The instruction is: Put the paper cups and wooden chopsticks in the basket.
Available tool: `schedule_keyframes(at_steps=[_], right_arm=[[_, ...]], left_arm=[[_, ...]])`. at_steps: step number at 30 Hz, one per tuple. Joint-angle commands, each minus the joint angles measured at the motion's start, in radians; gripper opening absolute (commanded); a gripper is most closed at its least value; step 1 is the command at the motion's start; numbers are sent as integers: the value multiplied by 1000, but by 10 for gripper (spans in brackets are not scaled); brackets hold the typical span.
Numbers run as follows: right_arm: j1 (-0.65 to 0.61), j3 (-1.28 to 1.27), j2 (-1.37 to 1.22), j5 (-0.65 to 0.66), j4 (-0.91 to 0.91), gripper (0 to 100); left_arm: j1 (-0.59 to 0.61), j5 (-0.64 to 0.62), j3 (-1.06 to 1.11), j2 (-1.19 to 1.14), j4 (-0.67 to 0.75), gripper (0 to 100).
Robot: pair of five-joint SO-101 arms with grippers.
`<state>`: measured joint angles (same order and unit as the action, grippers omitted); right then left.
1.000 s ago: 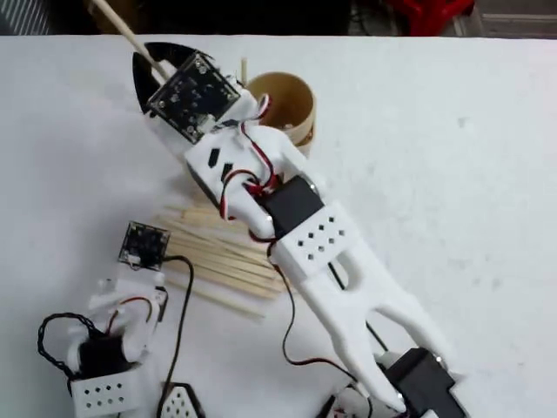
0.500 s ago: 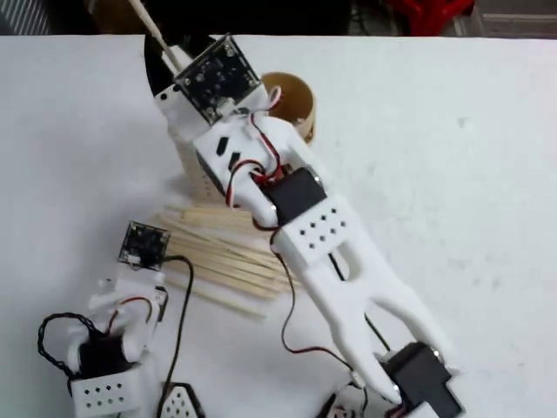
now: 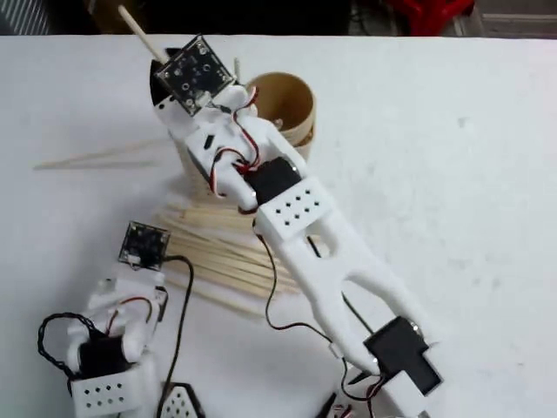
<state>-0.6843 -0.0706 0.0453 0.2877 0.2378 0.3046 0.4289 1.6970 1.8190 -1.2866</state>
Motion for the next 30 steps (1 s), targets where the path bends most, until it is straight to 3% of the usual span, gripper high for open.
schedule_keyframes(at_steps=[1, 7, 13, 19, 23, 30], right_arm=[[8, 32, 10, -6, 48, 153], [8, 28, 41, 0, 193, 122], [2, 26, 186, 0, 562, 76], [-8, 28, 346, 3, 874, 112], [-48, 23, 372, 103, 1052, 119], [-39, -284, 406, 115, 1078, 116]], left_arm=[[10, 5, -3, 10, -8, 151], [10, 5, -3, 10, -8, 151], [10, 5, -3, 10, -8, 151], [10, 5, -3, 10, -8, 151], [10, 5, -3, 10, -8, 151], [10, 5, -3, 10, -8, 151]])
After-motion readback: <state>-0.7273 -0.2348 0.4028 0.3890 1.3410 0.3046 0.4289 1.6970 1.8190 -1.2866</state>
